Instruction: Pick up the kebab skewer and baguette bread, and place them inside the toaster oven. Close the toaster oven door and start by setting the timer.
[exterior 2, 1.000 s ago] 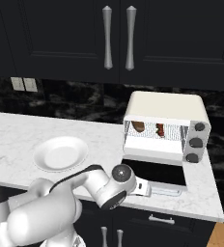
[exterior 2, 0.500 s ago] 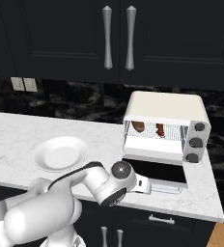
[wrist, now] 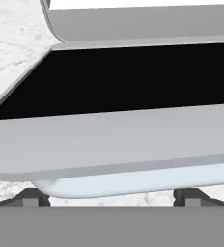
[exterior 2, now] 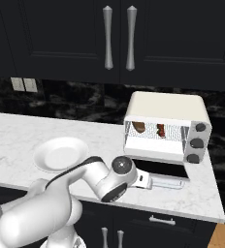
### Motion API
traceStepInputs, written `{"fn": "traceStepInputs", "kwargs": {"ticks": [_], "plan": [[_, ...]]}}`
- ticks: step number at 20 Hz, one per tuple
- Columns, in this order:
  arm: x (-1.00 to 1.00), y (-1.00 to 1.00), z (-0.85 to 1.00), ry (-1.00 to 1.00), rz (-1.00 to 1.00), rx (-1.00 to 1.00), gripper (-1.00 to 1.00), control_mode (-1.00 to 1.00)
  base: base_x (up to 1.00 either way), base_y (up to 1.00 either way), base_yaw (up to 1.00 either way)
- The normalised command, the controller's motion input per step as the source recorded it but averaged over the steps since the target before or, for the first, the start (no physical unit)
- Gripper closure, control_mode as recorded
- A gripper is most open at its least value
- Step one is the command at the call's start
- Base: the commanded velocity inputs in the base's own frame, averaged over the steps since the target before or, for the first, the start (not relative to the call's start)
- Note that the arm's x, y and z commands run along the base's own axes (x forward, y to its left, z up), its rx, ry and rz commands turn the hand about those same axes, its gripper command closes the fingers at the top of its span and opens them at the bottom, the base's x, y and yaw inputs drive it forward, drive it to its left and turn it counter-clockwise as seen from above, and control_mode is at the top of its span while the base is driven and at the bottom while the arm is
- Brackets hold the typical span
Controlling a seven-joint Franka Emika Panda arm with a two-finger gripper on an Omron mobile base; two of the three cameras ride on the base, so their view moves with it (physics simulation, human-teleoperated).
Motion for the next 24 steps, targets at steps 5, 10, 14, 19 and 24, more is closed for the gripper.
{"fn": "traceStepInputs", "kwargs": {"ticks": [5, 10, 14, 19, 24], "plan": [[0.59, 0.02, 0.58, -0.01, 0.00, 0.01, -1.00, -1.00, 0.00, 0.00, 0.00], [0.64, 0.00, 0.47, 0.00, 0.00, 0.00, -1.00, -1.00, 0.00, 0.00, 0.00], [0.61, 0.20, 0.19, -0.03, 0.00, 0.00, -1.00, -1.00, 0.00, 0.00, 0.00], [0.54, 0.31, 0.01, -0.18, 0.00, 0.00, -1.00, -1.00, 0.00, 0.00, 0.00], [0.50, 0.52, 0.00, -0.29, 0.00, 0.00, -1.00, -1.00, 0.00, 0.00, 0.00]]}}
